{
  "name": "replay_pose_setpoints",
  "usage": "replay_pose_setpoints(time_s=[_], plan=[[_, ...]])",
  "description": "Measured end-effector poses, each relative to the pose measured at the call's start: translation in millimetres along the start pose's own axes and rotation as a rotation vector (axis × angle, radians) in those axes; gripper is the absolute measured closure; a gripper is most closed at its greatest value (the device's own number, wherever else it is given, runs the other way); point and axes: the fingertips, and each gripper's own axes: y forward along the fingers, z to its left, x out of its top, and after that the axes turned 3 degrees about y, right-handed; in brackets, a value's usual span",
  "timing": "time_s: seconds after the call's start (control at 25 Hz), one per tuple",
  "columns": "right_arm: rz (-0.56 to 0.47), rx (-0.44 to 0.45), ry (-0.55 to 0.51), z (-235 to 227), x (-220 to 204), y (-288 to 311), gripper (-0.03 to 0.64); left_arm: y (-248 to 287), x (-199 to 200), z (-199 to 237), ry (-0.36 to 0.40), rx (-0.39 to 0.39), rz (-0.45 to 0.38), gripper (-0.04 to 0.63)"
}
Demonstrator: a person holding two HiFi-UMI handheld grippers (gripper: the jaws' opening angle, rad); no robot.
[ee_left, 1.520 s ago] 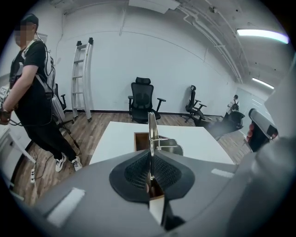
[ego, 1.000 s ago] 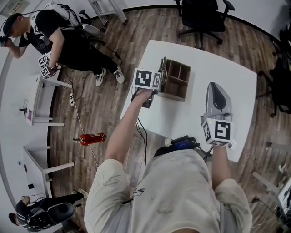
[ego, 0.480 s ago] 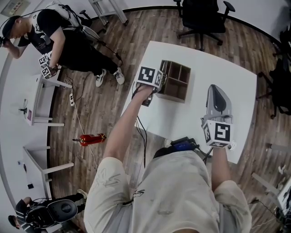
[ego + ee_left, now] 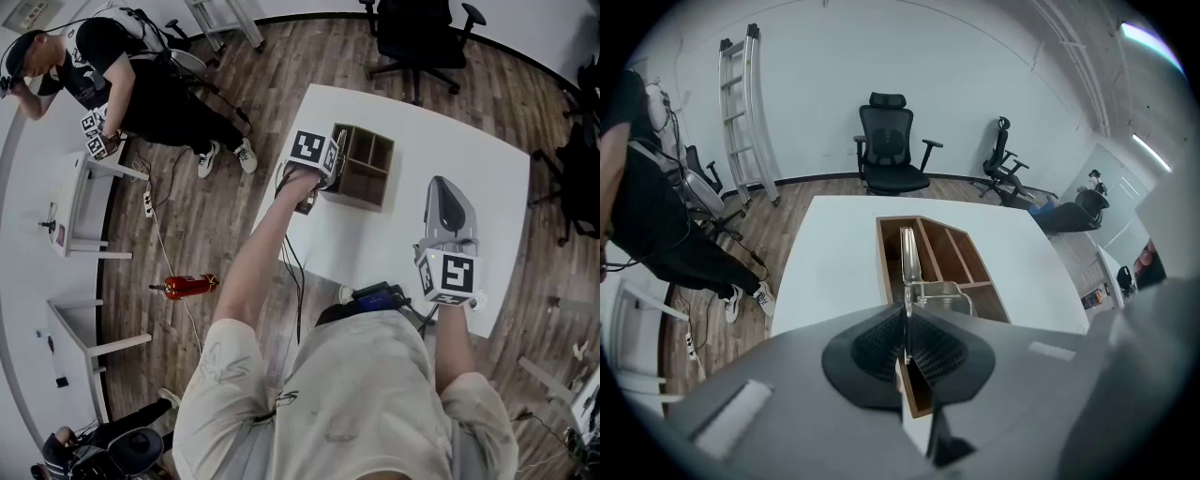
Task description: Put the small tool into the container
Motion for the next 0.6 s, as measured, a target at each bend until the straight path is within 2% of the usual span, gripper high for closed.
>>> replay_pose_setpoints(time_s=[0.2,0.6], plan=[[0.002,0.003,-0.001,-4.8,-2.0,3.1,0.611,3.6,4.0,-0.4,-0.013,-0.003,0.026,0.571],[0.004,0.007,-0.006,-3.2,-4.1,5.8,0.611,6.0,5.9,1.0,-0.029,-0.011,-0.002,0.568]])
